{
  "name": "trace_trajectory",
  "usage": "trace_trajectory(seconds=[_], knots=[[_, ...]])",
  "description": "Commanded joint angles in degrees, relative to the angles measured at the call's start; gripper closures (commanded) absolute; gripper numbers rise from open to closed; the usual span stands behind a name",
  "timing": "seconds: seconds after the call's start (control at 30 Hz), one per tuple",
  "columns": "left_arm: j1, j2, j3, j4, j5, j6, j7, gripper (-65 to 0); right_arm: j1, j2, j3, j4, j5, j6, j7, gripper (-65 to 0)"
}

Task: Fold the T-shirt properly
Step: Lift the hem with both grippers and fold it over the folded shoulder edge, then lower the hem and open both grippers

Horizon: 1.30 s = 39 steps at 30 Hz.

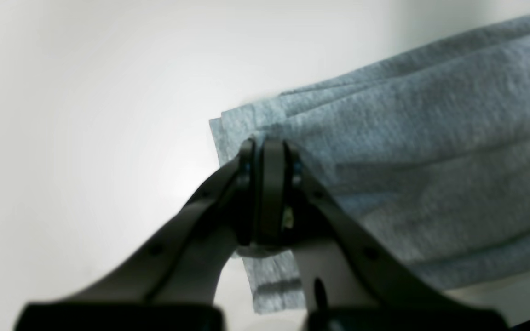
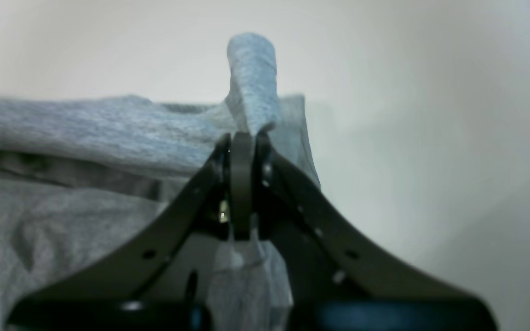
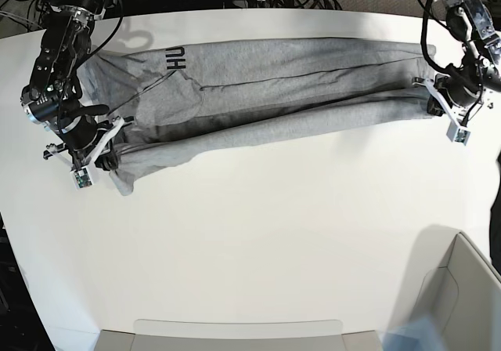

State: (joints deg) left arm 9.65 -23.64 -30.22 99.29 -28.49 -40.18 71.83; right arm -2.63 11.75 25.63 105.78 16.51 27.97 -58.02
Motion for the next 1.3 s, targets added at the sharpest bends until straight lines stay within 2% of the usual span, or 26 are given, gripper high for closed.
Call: trace_trajectory(seconds=[0.0, 0.57, 0.77, 0.83, 0.93, 0.97, 1.07, 1.13, 1.27], knots=[[0.24, -1.02, -0.51, 0.89, 0.40, 0.18, -0.32, 0.0, -0.14, 0.69, 0.35, 1.78, 0.15, 1.00, 1.10, 0.0], [5.16, -0.85, -0.60, 0.63, 0.49, 0.18, -1.02, 0.0, -10.68, 0.69, 0.00, 2.75, 0.15, 1.09, 1.62, 0.0], [6.04, 0.12, -0.51, 0.63, 0.49, 0.18, -0.93, 0.0, -11.39, 0.34, 0.00, 2.66, 0.06, 1.09, 1.18, 0.0], [6.04, 0.21, -0.60, 0.80, 0.49, 0.18, -0.67, -9.0, -11.39, 0.25, 0.00, 2.66, 0.06, 1.00, 1.10, -0.3], [6.22, 0.65, -2.71, 1.51, 0.31, 0.18, -1.55, -21.5, -11.39, -0.28, 0.26, 2.66, -0.03, 1.00, 1.10, -7.8], [6.22, 2.06, -4.55, 2.21, 0.31, 0.18, -1.90, -24.5, -11.39, -0.45, 0.35, 2.66, -0.03, 1.00, 1.10, -10.9], [6.22, 4.96, -10.53, 7.13, 0.40, 0.18, -1.20, -29.0, -11.92, -0.10, 0.00, 2.66, -0.03, 1.00, 1.27, -19.8], [6.22, 5.13, -11.15, 9.24, 0.23, 0.18, -1.20, -30.9, -12.09, -0.10, -0.09, 2.75, -0.03, 1.00, 1.45, -24.0], [6.04, 5.13, -9.65, 7.22, 0.23, 0.18, -1.11, -33.5, -11.83, -0.10, -0.18, 2.66, -0.03, 1.00, 1.45, -25.4]])
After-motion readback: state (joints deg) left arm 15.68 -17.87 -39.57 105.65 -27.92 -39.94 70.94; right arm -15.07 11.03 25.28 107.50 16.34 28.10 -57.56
